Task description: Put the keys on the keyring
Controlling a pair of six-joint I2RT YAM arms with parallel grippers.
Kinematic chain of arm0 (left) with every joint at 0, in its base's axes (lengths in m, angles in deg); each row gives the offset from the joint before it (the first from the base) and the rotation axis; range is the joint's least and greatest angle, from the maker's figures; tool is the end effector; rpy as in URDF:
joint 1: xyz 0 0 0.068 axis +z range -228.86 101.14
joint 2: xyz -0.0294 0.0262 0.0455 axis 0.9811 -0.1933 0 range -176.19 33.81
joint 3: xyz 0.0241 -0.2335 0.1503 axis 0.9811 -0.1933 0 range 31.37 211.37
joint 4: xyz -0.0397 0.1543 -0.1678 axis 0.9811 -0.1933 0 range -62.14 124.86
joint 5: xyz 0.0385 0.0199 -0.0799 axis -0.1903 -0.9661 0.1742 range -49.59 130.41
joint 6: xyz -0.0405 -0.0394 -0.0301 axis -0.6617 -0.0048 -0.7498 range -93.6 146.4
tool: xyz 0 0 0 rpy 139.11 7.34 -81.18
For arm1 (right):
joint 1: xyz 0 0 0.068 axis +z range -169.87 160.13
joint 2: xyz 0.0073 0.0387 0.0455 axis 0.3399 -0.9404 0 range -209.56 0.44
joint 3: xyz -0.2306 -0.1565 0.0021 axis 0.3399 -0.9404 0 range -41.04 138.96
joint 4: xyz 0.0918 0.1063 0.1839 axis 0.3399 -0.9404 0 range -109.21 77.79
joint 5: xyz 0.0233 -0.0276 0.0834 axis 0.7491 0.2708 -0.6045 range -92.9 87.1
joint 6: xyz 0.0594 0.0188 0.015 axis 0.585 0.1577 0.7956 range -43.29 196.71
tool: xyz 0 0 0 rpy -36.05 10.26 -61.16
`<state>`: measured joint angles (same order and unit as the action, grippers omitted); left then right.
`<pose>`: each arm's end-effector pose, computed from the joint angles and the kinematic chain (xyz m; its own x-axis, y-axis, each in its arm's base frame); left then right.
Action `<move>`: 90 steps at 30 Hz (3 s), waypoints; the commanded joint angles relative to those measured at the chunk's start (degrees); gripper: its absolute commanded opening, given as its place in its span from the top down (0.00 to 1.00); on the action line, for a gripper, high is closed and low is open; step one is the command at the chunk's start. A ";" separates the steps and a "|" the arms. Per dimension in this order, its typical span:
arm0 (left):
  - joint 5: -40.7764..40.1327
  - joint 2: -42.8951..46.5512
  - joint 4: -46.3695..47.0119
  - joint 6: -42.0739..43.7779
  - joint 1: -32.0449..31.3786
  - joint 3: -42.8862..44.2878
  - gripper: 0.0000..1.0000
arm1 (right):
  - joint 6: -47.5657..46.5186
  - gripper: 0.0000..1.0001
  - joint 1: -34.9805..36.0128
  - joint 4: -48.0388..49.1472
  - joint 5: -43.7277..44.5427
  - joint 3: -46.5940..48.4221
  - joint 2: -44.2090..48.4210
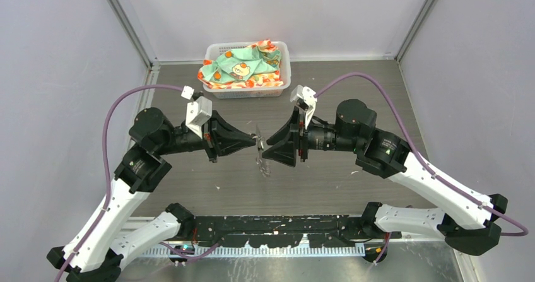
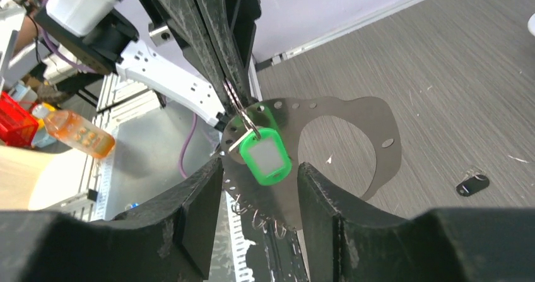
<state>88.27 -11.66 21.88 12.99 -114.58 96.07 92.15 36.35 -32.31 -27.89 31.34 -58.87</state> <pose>0.0745 -0.0989 0.4444 -0.1436 -0.0884 -0.9857 0.9837 0.0964 -0.1520 0.0904 0.1728 0.4376 -0.3282 -0.0567 -0.9429 -0.9328 0.1769 0.3141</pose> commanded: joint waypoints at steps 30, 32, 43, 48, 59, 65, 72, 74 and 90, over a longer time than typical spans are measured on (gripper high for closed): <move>-3.75 2.54 8.54 0.92 0.04 -2.12 1.00 | -1.34 0.91 0.11 -7.59 -4.87 8.22 -3.18; -3.61 2.67 8.58 1.09 -0.05 -2.09 1.00 | -1.75 0.89 0.09 -9.47 -5.43 9.44 -4.17; -2.49 3.28 7.16 1.85 -0.03 -1.69 1.00 | -5.61 0.72 0.11 -20.19 -4.62 17.34 -7.60; -1.36 3.29 6.78 1.65 -0.01 -1.70 1.00 | -9.96 0.51 0.11 -23.95 -0.12 23.84 -7.62; 3.30 2.74 5.16 1.46 -0.03 -0.99 1.00 | -12.36 0.51 0.11 -12.12 -6.45 22.18 -8.93; 3.72 2.92 4.93 1.20 0.04 -0.76 1.00 | -12.45 0.58 0.09 -10.78 -9.99 22.17 -10.53; 3.62 2.82 5.18 0.84 0.01 -0.42 1.00 | -11.84 0.72 0.11 -10.09 -11.79 21.49 -11.12; 3.40 2.76 5.15 0.84 0.01 -0.37 1.00 | -11.60 0.76 0.11 -10.18 -12.28 21.25 -11.10; 2.94 2.58 5.50 0.16 -0.02 0.20 1.00 | -9.97 0.63 0.11 -8.84 -11.08 18.82 -11.10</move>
<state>91.22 -9.30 23.65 13.39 -114.58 93.71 81.77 36.24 -43.21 -39.76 50.77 -70.06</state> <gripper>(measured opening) 0.010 0.308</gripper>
